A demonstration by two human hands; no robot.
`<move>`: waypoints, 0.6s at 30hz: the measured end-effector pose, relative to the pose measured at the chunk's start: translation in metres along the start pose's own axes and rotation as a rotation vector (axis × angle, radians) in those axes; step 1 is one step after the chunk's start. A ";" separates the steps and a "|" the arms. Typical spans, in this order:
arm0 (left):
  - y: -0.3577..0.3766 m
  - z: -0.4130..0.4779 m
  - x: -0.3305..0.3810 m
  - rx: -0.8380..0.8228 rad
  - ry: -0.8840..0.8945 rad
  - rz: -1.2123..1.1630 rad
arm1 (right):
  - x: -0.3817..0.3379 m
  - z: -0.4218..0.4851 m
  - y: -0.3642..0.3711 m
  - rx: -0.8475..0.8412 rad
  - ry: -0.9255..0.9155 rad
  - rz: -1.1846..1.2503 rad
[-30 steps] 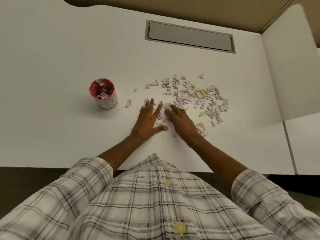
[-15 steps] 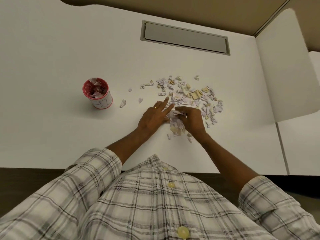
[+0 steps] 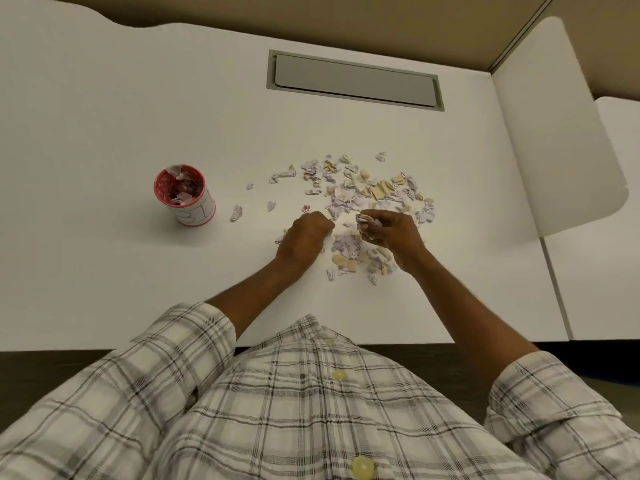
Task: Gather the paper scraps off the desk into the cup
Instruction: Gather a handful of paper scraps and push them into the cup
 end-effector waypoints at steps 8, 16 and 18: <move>-0.082 -0.009 -0.001 0.234 -0.355 -0.349 | -0.024 0.000 0.040 -0.133 0.062 0.066; -0.188 -0.020 -0.036 0.468 -0.446 -0.301 | -0.091 -0.013 0.136 -0.373 -0.052 0.022; -0.214 -0.020 -0.053 0.491 -0.459 -0.149 | -0.114 -0.017 0.164 -0.426 -0.130 -0.033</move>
Point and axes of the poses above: each hand's wrist, its own z-axis towards the middle knuckle, its own y-axis out of the palm, x = y × z, the point moved 4 cm from there along z, towards the middle knuckle, and after that the axes turned 11 degrees about x, right-handed, at the moved point
